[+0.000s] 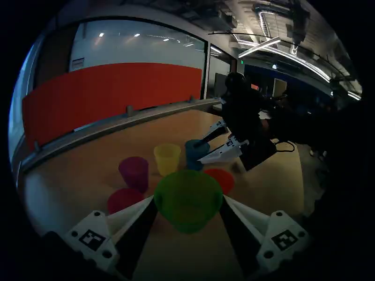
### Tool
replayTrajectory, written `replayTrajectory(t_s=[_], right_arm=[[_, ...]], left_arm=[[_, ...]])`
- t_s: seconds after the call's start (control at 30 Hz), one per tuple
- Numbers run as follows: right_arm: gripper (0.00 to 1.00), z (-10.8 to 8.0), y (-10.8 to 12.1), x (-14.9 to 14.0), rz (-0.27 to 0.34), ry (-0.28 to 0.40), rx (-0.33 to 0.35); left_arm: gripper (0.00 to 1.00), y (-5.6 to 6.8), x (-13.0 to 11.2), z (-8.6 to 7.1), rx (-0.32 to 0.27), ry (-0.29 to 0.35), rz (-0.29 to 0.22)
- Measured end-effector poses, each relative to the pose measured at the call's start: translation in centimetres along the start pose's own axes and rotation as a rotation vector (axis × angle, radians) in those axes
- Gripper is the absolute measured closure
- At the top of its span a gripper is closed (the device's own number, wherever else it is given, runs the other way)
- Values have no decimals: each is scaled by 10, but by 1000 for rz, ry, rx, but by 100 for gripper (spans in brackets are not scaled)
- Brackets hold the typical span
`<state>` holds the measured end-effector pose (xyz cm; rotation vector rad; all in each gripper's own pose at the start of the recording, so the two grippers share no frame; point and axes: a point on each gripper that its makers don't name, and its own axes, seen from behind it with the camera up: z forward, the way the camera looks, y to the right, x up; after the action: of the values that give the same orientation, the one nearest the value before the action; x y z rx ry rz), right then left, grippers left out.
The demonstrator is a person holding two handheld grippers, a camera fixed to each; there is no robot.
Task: Pour water
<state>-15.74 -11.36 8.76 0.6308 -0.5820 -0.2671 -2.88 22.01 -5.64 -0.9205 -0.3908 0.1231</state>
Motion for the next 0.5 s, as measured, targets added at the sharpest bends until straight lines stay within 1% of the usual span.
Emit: replayTrajectory(t_s=[0.03, 0.1, 0.17, 0.37, 0.5], right_arm=[[1, 1, -1, 0, -2, 1, 1], [8, 2, -2, 0, -5, 2, 3], [12, 3, -3, 1, -5, 6, 5], [12, 2, -3, 2, -1, 17, 0], [13, -2, -3, 6, 1, 31, -4]], left_arm=[[13, 0, 0, 0, 1, 0, 0], [13, -1, -1, 0, 3, -1, -1], [13, -2, -2, 0, 4, -2, -2], [13, -4, -4, 0, 6, 1, -9], [13, -5, -4, 0, 6, 6, -18]])
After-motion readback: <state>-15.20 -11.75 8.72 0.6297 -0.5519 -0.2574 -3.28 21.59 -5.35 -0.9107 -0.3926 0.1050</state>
